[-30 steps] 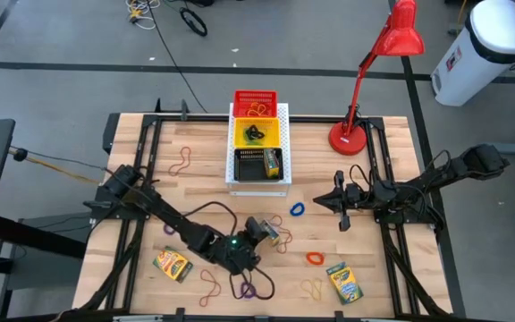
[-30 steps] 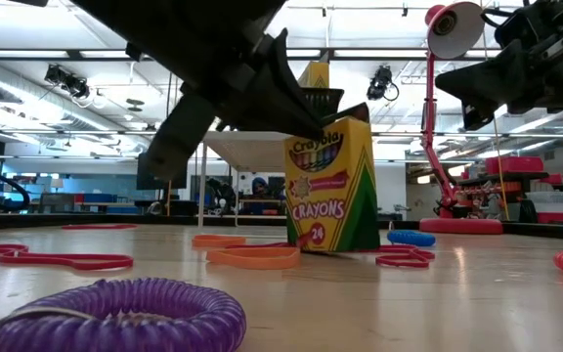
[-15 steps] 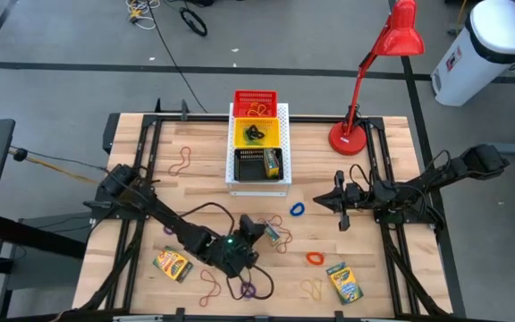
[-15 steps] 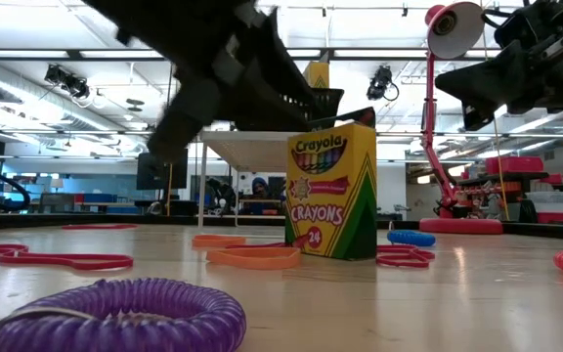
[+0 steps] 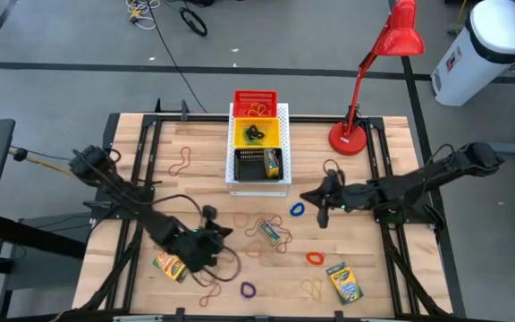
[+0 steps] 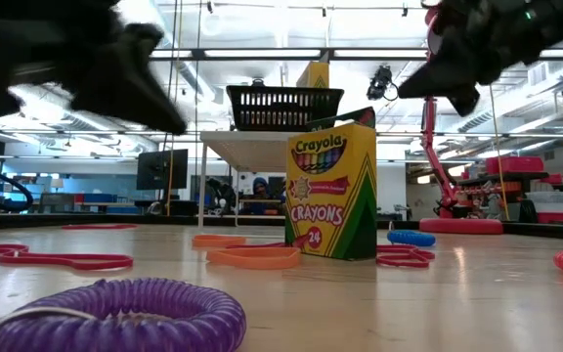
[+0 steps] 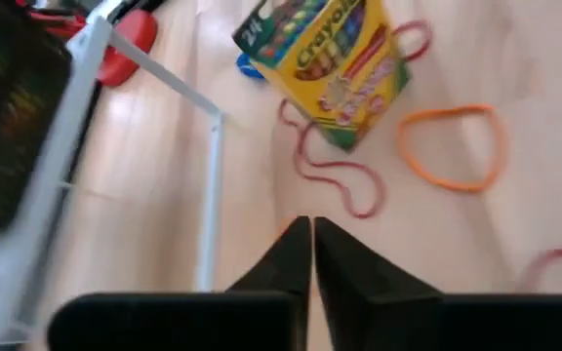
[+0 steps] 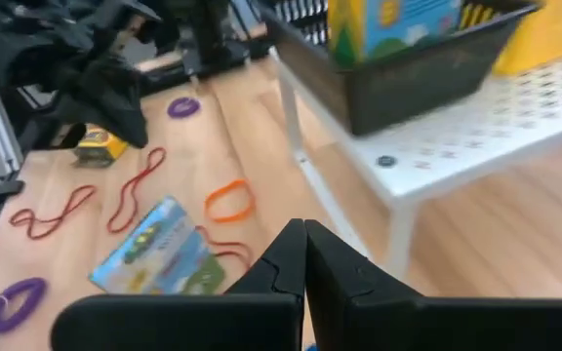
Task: Pick & Place Office Desk Supplies
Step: Put the yellow crayon box into the black bin on the shelf
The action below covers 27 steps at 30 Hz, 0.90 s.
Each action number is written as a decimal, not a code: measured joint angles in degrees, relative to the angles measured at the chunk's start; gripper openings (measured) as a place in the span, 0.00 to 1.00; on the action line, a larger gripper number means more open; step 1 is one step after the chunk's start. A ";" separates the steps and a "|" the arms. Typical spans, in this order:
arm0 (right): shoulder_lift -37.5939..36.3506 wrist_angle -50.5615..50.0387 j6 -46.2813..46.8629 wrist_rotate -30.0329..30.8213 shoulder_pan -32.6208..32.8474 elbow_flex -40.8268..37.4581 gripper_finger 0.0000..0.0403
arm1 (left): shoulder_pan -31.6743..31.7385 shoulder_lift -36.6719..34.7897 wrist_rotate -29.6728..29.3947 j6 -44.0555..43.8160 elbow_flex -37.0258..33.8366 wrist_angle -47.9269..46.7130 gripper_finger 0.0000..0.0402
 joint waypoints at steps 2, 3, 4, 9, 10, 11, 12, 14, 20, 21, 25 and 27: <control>3.81 -3.07 2.30 0.09 0.71 4.27 0.02 | -0.98 -3.02 -0.92 -0.36 -7.21 9.81 0.02; 5.57 -5.68 3.76 0.07 1.03 6.59 0.02 | -1.30 -4.27 -1.52 0.23 -10.62 16.05 0.02; 7.29 -9.14 5.69 0.06 1.35 9.14 0.02 | -1.40 -5.34 -1.56 1.41 -13.97 23.01 0.02; 17.57 -25.91 16.91 1.16 1.57 23.59 0.03 | 0.38 -7.70 5.50 10.63 -30.67 63.84 0.03; 19.61 -28.29 18.98 1.13 1.55 26.38 0.04 | 1.47 -7.58 8.81 11.90 -33.66 71.78 0.03; 21.60 -31.46 20.51 0.94 1.55 28.99 0.06 | 2.87 -7.25 12.29 12.86 -36.44 78.91 0.03; 23.58 -34.66 21.87 0.20 1.43 31.65 0.08 | 4.40 -7.01 15.99 13.73 -39.13 85.76 0.02; 27.66 -38.79 24.63 -2.13 0.98 36.71 0.14 | 7.66 -6.87 21.92 14.89 -43.55 96.74 0.02; 38.05 -48.67 30.37 -9.20 0.24 50.34 0.34 | 17.05 -8.53 25.92 8.99 -47.23 97.52 0.03; 39.60 -50.06 30.69 -10.03 0.19 52.39 0.37 | 18.36 -8.44 25.98 8.74 -47.21 96.84 0.04; 44.92 -56.75 31.71 -13.35 0.19 59.15 0.47 | 22.01 -8.42 26.05 9.30 -46.45 94.72 0.04; 47.11 -58.71 31.78 -14.39 0.19 61.63 0.51 | 22.98 -8.42 25.94 9.76 -46.11 94.71 0.04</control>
